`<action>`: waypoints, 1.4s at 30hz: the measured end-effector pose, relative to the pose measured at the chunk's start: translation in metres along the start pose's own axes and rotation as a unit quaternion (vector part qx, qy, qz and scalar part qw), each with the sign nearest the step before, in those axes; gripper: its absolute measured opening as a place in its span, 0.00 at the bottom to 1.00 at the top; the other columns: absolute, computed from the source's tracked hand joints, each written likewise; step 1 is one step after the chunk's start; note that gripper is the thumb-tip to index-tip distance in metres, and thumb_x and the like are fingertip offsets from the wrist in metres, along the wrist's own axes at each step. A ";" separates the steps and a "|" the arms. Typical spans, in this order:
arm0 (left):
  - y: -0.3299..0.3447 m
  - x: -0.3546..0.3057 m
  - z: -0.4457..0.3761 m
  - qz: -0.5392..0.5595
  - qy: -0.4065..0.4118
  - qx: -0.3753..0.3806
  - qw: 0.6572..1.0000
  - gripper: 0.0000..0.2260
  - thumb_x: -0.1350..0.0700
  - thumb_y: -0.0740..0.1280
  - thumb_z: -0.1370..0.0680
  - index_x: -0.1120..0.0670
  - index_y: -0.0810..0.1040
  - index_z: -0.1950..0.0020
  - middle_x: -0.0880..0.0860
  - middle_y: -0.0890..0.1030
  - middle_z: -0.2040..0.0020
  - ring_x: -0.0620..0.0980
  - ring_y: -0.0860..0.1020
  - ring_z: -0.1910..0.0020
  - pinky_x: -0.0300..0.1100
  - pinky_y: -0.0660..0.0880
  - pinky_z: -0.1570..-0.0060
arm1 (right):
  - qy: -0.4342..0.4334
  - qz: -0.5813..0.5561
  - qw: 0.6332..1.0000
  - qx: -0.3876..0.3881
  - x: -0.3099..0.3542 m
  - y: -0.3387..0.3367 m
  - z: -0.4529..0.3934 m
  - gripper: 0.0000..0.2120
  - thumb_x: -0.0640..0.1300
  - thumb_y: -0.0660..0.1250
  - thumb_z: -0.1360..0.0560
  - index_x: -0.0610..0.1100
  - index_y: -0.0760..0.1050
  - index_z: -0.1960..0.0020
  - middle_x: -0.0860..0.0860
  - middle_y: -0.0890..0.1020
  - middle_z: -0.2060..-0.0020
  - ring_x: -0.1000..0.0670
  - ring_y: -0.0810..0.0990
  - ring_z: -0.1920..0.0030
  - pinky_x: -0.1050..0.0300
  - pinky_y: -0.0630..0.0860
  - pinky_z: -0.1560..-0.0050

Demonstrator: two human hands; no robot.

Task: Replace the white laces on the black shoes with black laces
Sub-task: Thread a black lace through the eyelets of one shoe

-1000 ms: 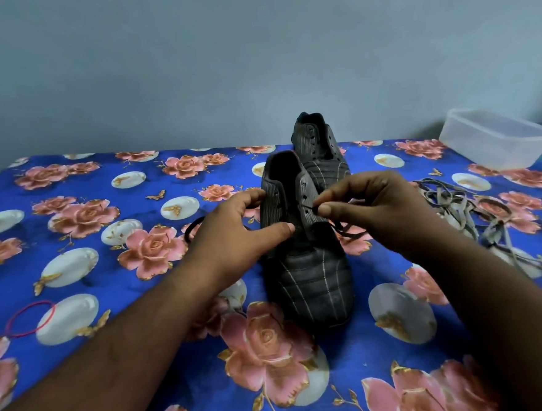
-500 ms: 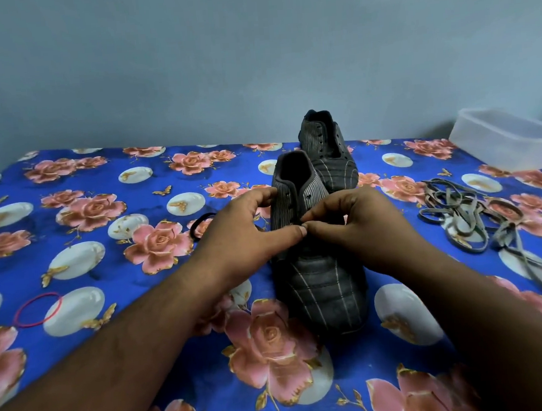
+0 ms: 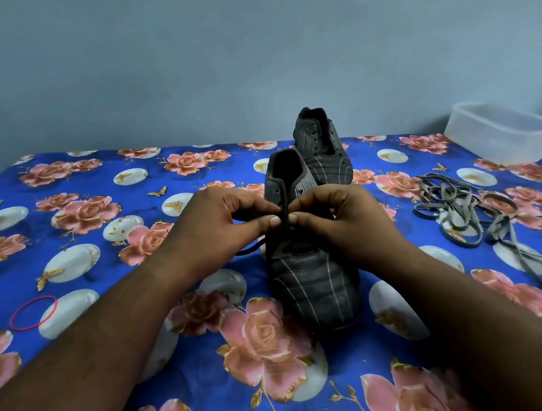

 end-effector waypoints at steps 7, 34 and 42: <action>0.010 0.003 0.001 0.062 -0.034 -0.023 0.997 0.05 0.57 0.76 0.25 0.46 0.86 0.56 0.51 0.86 0.62 0.54 0.84 0.60 0.46 0.79 0.59 | -0.024 -0.021 0.999 0.019 0.000 -0.002 -0.002 0.06 0.35 0.75 0.26 0.43 0.80 0.53 0.53 0.84 0.62 0.61 0.80 0.62 0.70 0.72 0.59; -0.025 0.048 -0.010 0.232 -0.177 -0.059 0.954 0.07 0.54 0.72 0.22 0.55 0.82 0.48 0.47 0.83 0.57 0.50 0.76 0.56 0.50 0.80 0.53 | -0.058 0.135 0.989 0.021 -0.031 -0.025 -0.012 0.22 0.48 0.70 0.21 0.58 0.72 0.28 0.51 0.73 0.41 0.57 0.74 0.43 0.62 0.72 0.37; 0.006 0.027 -0.007 0.012 0.000 0.045 0.999 0.11 0.39 0.67 0.24 0.45 0.80 0.49 0.38 0.79 0.53 0.34 0.75 0.55 0.29 0.67 0.55 | -0.053 0.123 0.991 0.021 -0.031 -0.024 -0.012 0.23 0.51 0.71 0.22 0.60 0.72 0.28 0.51 0.74 0.39 0.55 0.75 0.42 0.60 0.73 0.36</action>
Point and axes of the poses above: each hand's wrist, its own z-axis away from the middle knuckle, its own y-axis out of the palm, x = y × z, the point moved 2 cm from there along -z, towards the middle knuckle
